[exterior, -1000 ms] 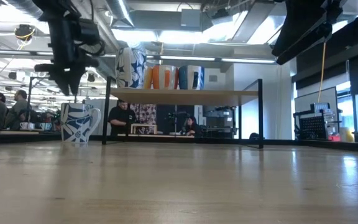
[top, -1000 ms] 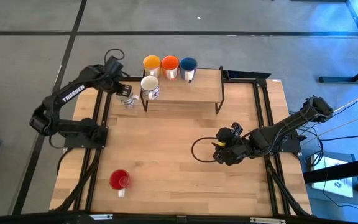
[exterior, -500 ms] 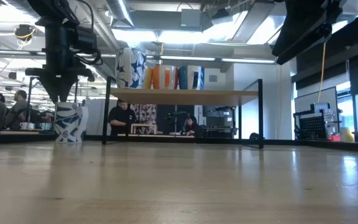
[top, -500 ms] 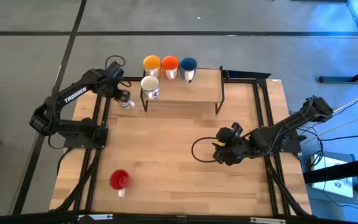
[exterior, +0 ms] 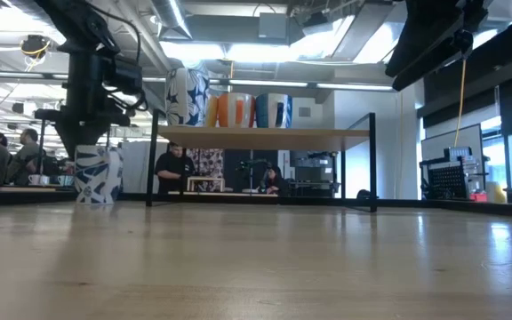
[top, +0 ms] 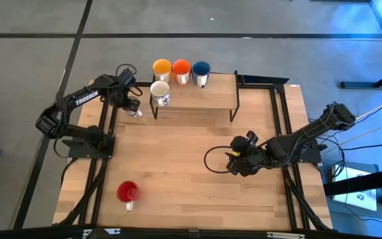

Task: Place coffee mugs
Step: Put the blue patterned mug on the shelf

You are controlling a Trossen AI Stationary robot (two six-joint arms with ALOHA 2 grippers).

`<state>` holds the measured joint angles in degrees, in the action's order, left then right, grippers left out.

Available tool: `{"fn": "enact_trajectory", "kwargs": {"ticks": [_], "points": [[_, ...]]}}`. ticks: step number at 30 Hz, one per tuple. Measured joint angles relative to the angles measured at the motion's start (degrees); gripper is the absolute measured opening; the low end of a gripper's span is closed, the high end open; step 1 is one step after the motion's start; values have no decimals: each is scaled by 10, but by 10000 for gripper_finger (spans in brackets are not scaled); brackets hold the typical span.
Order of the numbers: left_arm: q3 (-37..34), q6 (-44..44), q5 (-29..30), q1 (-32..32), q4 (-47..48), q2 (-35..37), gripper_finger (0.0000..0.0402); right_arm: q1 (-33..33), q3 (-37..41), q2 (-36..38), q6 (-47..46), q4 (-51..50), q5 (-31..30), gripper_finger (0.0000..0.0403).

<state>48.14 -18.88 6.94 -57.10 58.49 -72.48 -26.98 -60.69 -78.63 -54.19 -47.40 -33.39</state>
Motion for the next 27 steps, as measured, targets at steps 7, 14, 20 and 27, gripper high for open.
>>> {"fn": "enact_trajectory", "kwargs": {"ticks": [7, 14, 20, 27], "points": [[1, 12, -4, 0, 4, 2, 20, 0, 0, 0, 0, 0, 0, 215], [0, 13, -10, 2, 6, 15, 16, 0, 0, 0, 0, 0, 0, 215], [38, 7, -15, 29, 90, 90, 16, 0, 0, 0, 0, 2, 9, 215], [126, -67, -30, 153, 216, 176, 16, 0, 0, 0, 6, 9, 20, 215]]}}
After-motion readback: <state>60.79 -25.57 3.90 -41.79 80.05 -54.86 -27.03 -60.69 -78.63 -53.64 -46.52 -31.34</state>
